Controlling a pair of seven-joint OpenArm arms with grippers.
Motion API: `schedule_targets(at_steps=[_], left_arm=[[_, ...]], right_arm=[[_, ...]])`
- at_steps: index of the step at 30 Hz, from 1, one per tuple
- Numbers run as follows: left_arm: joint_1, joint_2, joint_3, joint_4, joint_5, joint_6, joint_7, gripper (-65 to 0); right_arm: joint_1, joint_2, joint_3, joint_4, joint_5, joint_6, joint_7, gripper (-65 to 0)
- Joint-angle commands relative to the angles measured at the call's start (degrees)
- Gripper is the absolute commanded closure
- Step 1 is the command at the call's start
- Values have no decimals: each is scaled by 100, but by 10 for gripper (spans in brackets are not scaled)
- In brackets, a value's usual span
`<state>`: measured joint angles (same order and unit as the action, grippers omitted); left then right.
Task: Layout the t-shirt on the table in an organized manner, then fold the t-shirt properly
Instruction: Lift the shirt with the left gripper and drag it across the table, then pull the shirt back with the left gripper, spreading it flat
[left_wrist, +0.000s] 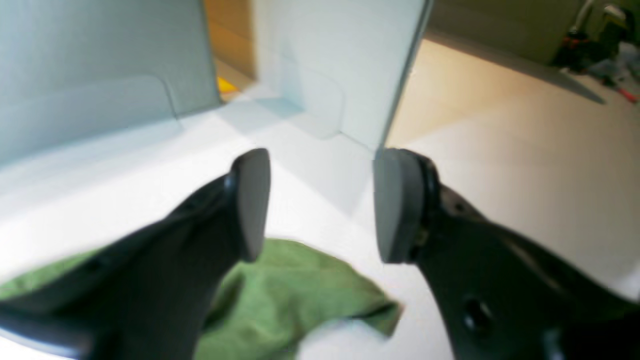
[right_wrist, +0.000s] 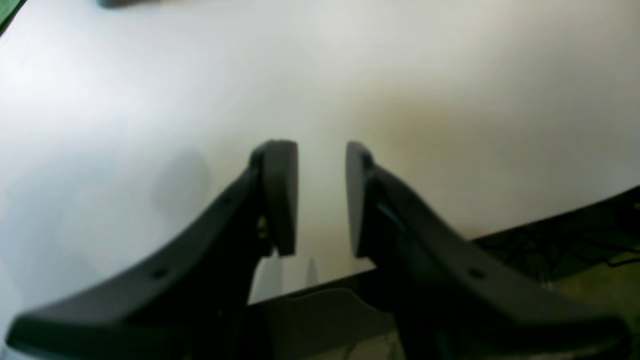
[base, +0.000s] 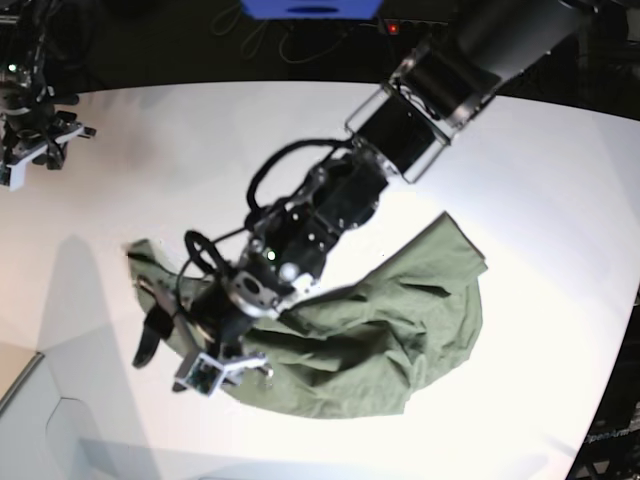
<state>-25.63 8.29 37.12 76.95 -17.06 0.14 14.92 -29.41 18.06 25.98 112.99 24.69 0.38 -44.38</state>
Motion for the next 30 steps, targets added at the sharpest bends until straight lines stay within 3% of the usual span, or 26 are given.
schedule_targets(at_steps=[1,3,8,11,14,19,30], left_arm=[[-70,71,-209,204,-13,-1,-151,-321],[150,10,-675,433,-13,8,-151,-313],[967,-605,-2530,591,-13,8,-133,-306],[1310,-816,-3251,494,-13,8,-107,-306],[1512,-1001,-3664,107,-13,8,-133,-306],[1706,-1001,-4262,-279,-13,8,-133,-306],[1820,-1027,-4684,-508,-13,8,-125,-306]], right_arm=[[-9,88,53,81,6,1,108,-177],[-17,97,53,81,6,1,108,-177],[-17,97,62,81,6,1,108,-177],[9,97,53,81,6,1,108,-177],[35,88,53,81,6,1,108,-177],[114,88,53,81,6,1,108,-177],[106,70,53,81,6,1,108,-177]])
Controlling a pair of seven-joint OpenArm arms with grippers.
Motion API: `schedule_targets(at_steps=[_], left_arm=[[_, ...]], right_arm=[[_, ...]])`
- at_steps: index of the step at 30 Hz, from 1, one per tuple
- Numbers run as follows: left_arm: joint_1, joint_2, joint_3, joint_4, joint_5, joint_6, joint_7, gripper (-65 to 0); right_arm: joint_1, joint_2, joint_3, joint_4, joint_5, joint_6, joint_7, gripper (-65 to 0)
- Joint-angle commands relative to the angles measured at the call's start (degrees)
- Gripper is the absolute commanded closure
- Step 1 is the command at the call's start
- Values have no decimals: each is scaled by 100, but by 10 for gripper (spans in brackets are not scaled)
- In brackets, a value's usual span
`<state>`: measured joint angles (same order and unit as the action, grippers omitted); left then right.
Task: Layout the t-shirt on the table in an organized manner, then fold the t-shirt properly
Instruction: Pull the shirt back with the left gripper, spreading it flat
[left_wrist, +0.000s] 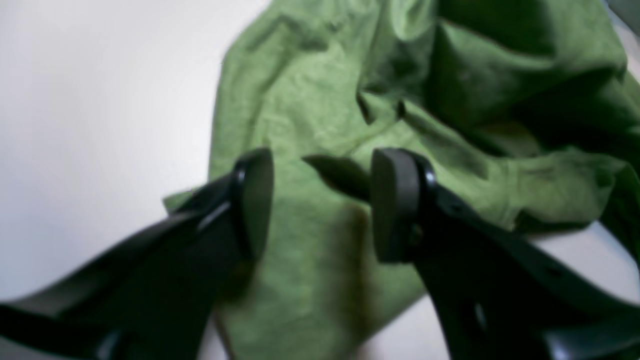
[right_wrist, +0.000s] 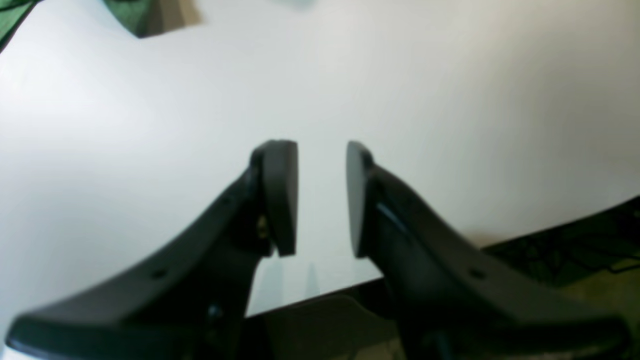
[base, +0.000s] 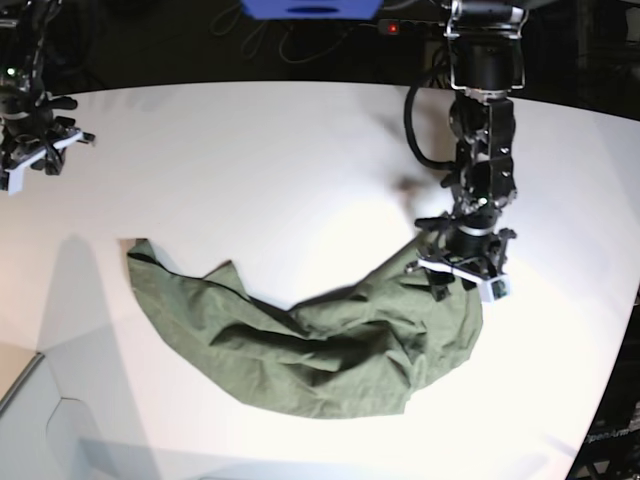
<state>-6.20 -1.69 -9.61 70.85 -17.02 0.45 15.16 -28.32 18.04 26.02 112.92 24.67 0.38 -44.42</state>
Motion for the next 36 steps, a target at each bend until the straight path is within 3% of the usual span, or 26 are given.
schedule_targets(at_steps=[1,12,15,19,23,29,33,36], left_arm=[[-158,-11,-11,137,-17,-23,-149,-306],[-870,16,-2,-909,-17,-32,-158,-304],[-906,24,-2,-1059,-17,-32,-158,-271],[-914,103,112,-1067,-17,-40,-158,-194],[-897,86,429,-962,-17,-40,-158,-4],[-448,130,481,392,-17,-40,-122,-4],[255,77,490,1755,-17,-40,-105,-4],[905,77,499,2757,-17,-40,220,-4]], right_arm=[[-4,20,48,88,8,1,113,-177],[-39,-24,40,88,8,1,113,-177],[-48,-24,48,88,8,1,113,-177],[-48,-24,48,88,8,1,113,-177],[-48,-24,48,88,8,1,113,-177],[-39,-24,48,88,8,1,113,-177],[5,-15,48,88,8,1,113,-177],[23,2,84,88,8,1,122,-177]])
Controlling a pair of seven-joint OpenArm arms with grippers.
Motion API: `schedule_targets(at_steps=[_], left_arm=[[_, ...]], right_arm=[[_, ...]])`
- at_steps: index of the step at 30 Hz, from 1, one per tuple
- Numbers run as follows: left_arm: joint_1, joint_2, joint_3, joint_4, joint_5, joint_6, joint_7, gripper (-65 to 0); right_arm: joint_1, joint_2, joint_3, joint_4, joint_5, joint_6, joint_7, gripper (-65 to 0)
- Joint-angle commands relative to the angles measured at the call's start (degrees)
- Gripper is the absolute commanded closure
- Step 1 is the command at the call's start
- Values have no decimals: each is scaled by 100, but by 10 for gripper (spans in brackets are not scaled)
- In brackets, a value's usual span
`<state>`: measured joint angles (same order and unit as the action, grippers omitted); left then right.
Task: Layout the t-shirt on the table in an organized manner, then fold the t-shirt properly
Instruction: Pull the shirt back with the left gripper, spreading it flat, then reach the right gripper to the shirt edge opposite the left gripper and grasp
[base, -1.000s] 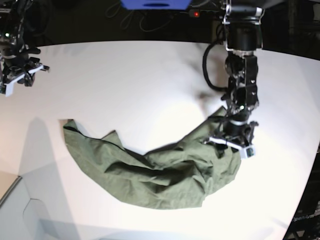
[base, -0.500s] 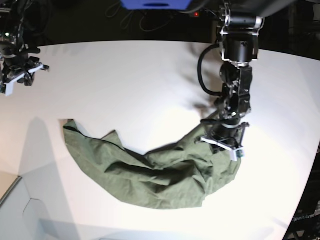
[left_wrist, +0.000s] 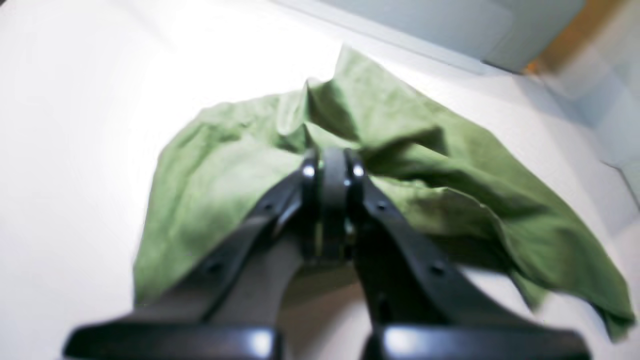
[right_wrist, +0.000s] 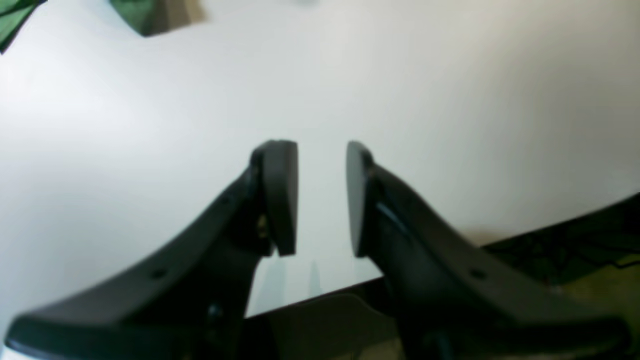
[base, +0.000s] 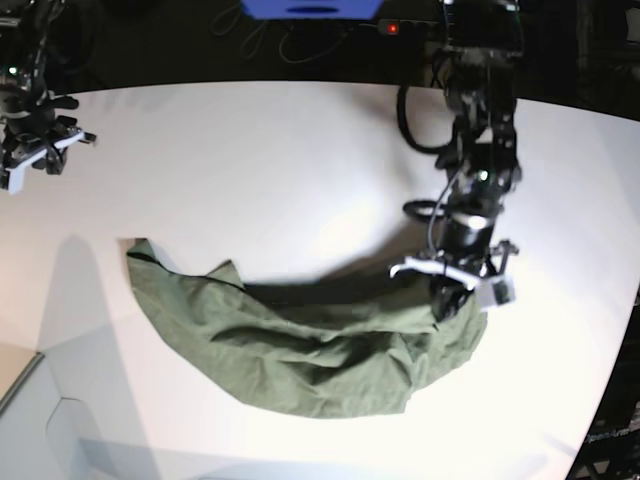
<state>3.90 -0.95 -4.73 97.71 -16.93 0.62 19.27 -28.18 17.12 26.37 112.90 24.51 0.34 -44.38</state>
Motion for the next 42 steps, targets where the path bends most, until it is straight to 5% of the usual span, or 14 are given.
schedule_targets(at_steps=[1,5,13,29,35,42], left_arm=[[177,3,12,440,-26,-58,12,-4],[1267,-103,-32,1530,-26,-67,399,-4],[2498,-1035,-1158,1750,-26,-58,-586,-4],[1909,-1096,-3725,220,-26,-58,-568,-4],[1830,-1281,-3795,18,-26,-58,-568,-4],[1759,-1254,-3540,18,-26,-58,-560,-10]], right_arm=[[71,94,57,90,23,6,117,-177],[212,103,277,90,23,6,117,-177],[326,200,268,90,32,6,117,-177],[520,182,-1419,90,32,14,126,-181],[1161,200,-2017,-95,32,14,117,-194],[2005,156,-2747,-473,32,14,-577,-330]])
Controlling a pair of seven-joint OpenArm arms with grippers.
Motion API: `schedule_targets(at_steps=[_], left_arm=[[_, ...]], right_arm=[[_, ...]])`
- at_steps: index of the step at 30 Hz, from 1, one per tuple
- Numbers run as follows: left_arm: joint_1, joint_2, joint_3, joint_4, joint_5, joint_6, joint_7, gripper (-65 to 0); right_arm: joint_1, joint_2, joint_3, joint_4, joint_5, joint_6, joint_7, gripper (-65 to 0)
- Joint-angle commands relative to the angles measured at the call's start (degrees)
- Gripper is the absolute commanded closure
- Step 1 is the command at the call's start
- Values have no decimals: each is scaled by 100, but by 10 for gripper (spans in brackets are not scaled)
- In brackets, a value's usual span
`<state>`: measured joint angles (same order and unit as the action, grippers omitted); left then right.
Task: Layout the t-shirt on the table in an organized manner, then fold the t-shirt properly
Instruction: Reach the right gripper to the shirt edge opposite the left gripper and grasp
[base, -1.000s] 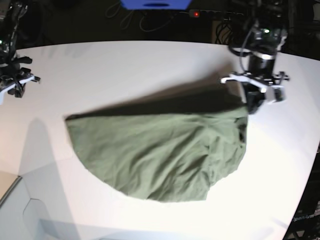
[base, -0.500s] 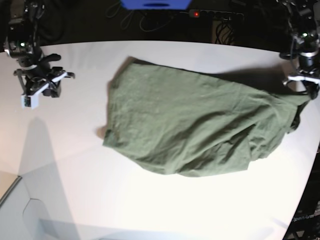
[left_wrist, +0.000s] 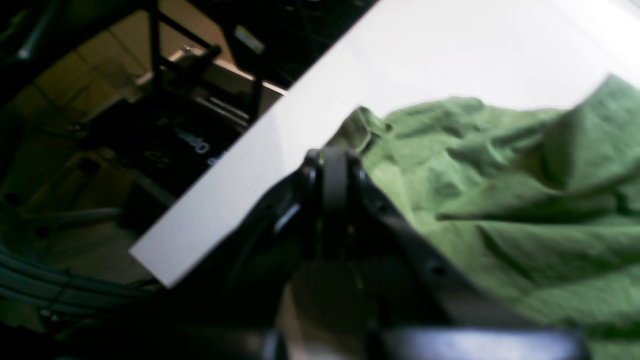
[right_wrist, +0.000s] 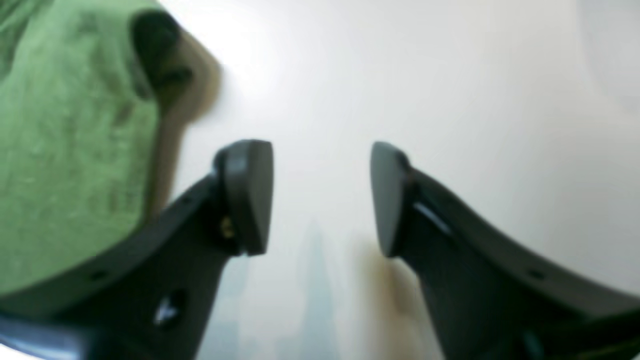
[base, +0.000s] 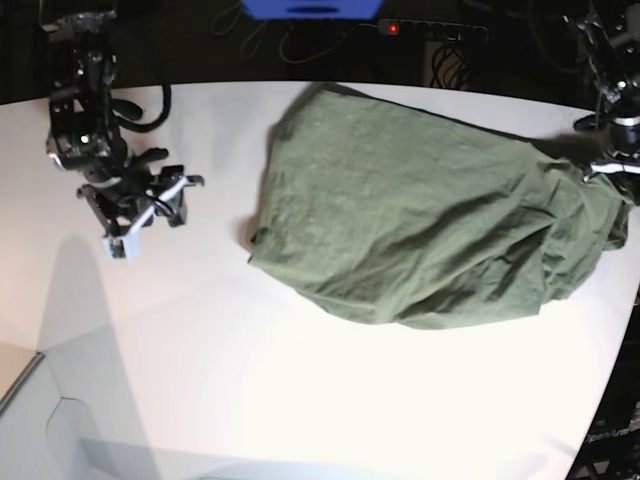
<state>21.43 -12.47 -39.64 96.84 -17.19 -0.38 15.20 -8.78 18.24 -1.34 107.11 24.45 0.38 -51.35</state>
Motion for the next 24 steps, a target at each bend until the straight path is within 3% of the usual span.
schedule_targets(at_steps=[1,3,6,8,11,24], left_arm=[[6,-94,-49,105,0,43,-153,-14],[6,-15,-49,97,0,43,-153,-65],[6,91,-58,26,0,43,-153,-224],[6,144,-58,-9,0,43,-153,-290],[24,223,-58,-9,0,43,-153,-290],[147,381,-93,44,0,43,-153,-284]], right_arm=[[143,-35,-72,107,39,10,50,-348],[231,-149,-151,107,39,10,6,-373],[390,-290,-362,54,39,10,23,-393],[574,-325,-573,-87,39,10,6,-404],[864,-343,-837,-386,39,10,23,-419],[2016,-1020,-1373,-1827,39,10,58,-427]])
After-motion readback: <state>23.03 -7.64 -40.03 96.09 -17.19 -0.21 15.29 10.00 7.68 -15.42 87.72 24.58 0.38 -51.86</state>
